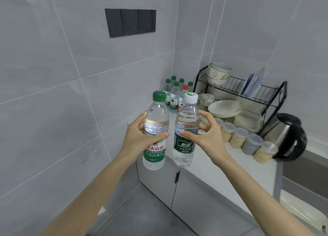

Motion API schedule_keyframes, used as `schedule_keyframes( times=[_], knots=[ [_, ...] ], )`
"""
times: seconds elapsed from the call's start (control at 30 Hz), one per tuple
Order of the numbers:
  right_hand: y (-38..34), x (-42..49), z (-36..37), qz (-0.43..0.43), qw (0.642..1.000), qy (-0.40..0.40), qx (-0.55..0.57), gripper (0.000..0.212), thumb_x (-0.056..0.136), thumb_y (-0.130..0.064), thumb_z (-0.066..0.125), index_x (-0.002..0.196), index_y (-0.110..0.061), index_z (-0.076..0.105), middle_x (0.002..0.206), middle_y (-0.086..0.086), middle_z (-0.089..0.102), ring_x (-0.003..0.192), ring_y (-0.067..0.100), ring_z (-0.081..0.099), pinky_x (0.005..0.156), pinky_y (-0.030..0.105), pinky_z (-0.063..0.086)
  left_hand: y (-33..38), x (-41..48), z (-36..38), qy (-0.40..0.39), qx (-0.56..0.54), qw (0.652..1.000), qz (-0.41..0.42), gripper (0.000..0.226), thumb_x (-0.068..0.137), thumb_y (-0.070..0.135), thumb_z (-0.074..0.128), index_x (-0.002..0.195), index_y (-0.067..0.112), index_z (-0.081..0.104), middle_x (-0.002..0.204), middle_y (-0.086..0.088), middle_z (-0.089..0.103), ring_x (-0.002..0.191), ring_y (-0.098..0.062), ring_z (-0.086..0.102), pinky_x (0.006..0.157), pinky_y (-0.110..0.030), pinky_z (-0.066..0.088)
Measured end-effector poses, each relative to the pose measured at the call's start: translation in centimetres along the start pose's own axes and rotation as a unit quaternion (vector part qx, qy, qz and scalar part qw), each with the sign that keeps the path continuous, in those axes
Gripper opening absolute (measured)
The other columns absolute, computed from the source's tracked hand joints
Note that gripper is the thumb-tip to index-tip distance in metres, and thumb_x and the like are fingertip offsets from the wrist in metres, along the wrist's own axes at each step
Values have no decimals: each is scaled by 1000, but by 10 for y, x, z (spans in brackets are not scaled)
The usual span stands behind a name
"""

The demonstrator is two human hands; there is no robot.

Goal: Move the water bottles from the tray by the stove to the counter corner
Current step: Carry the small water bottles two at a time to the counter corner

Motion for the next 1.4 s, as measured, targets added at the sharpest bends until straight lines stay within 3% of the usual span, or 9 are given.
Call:
schedule_keyframes(
  times=[0.17, 0.27, 0.43, 0.6, 0.77, 1.03, 1.2, 1.27, 1.4],
  knots=[
    [33, 62, 12, 15, 1000, 3, -22, 69, 62, -12, 91, 116, -34, 53, 101, -3, 75, 98, 7, 70, 78, 21, 55, -28, 72, 2, -17, 8, 1000, -13, 61, 61, 5, 88, 108, 32, 60, 84, 17, 74, 78, -1, 71, 62, -11, 52],
    [54, 92, 17, 25, 999, 10, -40, 70, 61, -13, 91, 118, -32, 56, 103, -7, 75, 98, 3, 69, 78, 18, 55, -50, 114, 7, -29, 9, 999, -21, 65, 60, 5, 89, 110, 29, 57, 86, 13, 75, 79, -2, 71, 63, -13, 53],
    [101, 141, 24, 65, 994, 24, -85, 79, 53, -28, 94, 123, -22, 58, 105, -10, 74, 102, 7, 68, 90, 40, 57, -97, 186, 21, -71, 41, 996, -31, 81, 56, 10, 92, 124, 23, 51, 100, 1, 73, 88, -10, 72, 78, -29, 58],
    [148, 178, 29, 124, 985, 47, -110, 76, 55, -14, 94, 119, -21, 54, 88, -16, 73, 90, 1, 68, 82, 28, 56, -137, 244, 33, -111, 79, 991, -18, 82, 52, 11, 93, 113, 41, 47, 105, 6, 68, 96, -11, 67, 83, -33, 57],
    [186, 211, 43, 173, 975, 42, -130, 74, 55, -19, 94, 114, -25, 49, 94, -11, 73, 88, -1, 67, 75, 24, 56, -180, 288, 40, -132, 81, 987, -52, 82, 51, 7, 92, 116, 30, 48, 102, 6, 68, 94, -10, 67, 87, -40, 57],
    [221, 259, 58, 203, 966, 23, -159, 71, 56, -10, 92, 110, -24, 48, 92, -16, 66, 90, 0, 64, 80, 28, 57, -215, 328, 48, -148, 90, 982, -80, 79, 51, 13, 92, 111, 39, 48, 101, 6, 69, 94, -11, 68, 86, -40, 57],
    [234, 281, 61, 213, 963, 6, -166, 72, 51, -25, 92, 107, -35, 47, 102, -11, 71, 98, 8, 66, 86, 37, 55, -218, 343, 52, -143, 90, 982, -87, 74, 56, 4, 89, 103, 42, 46, 98, 13, 64, 90, -2, 63, 79, -26, 54],
    [241, 287, 61, 223, 960, -5, -170, 75, 46, -33, 91, 107, -36, 47, 104, -11, 71, 101, 9, 66, 89, 44, 55, -221, 349, 51, -137, 92, 982, -94, 74, 56, 6, 90, 104, 41, 46, 98, 12, 64, 91, -4, 64, 80, -26, 54],
    [251, 295, 60, 233, 960, -21, -155, 74, 47, -24, 92, 107, -34, 49, 106, -10, 70, 104, 10, 65, 92, 46, 54, -224, 355, 54, -173, 106, 974, -96, 80, 56, 10, 91, 116, 34, 43, 106, 7, 63, 99, -11, 64, 82, -27, 54]
  ],
)
Point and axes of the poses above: each hand's wrist, its own x-axis towards the middle knuckle, its own z-axis out of the palm, y = z × x, the point moved 9 cm from there along x, towards the middle knuckle
